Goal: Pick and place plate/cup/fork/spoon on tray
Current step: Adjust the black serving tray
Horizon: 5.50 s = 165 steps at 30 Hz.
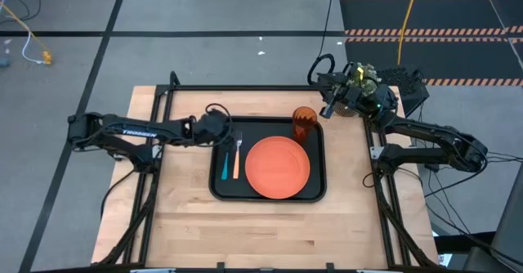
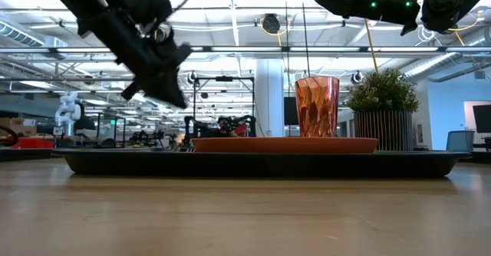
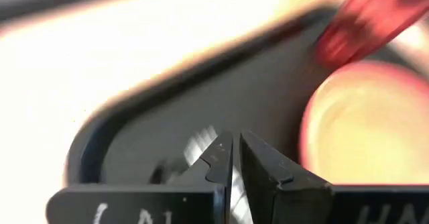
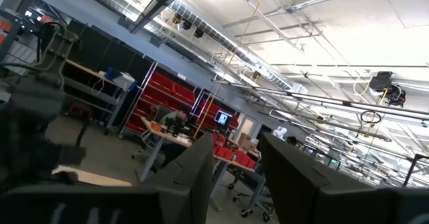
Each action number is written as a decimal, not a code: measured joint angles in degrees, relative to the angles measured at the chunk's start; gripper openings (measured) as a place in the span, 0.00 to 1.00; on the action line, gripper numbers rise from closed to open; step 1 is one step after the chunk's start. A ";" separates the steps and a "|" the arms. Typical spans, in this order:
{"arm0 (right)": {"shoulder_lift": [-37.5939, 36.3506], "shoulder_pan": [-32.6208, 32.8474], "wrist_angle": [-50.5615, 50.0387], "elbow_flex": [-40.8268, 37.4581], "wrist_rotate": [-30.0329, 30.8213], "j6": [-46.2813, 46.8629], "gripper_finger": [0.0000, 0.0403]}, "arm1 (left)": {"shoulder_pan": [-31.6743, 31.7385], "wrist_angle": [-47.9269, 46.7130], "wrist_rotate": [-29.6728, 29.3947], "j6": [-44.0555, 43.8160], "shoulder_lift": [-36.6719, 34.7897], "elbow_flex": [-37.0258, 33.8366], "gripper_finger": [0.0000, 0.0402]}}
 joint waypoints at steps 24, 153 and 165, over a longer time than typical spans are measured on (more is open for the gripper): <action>2.36 -0.11 -1.71 -0.01 -1.40 6.33 0.29 | 1.94 55.35 23.07 47.87 -5.31 -4.38 0.08; -17.22 20.68 -83.49 -0.02 4.62 31.41 0.29 | 32.54 1.24 34.13 40.32 13.80 -0.70 0.08; -17.22 20.68 -85.28 -0.02 4.60 31.08 0.29 | 32.87 1.38 30.49 40.28 13.76 -0.70 0.08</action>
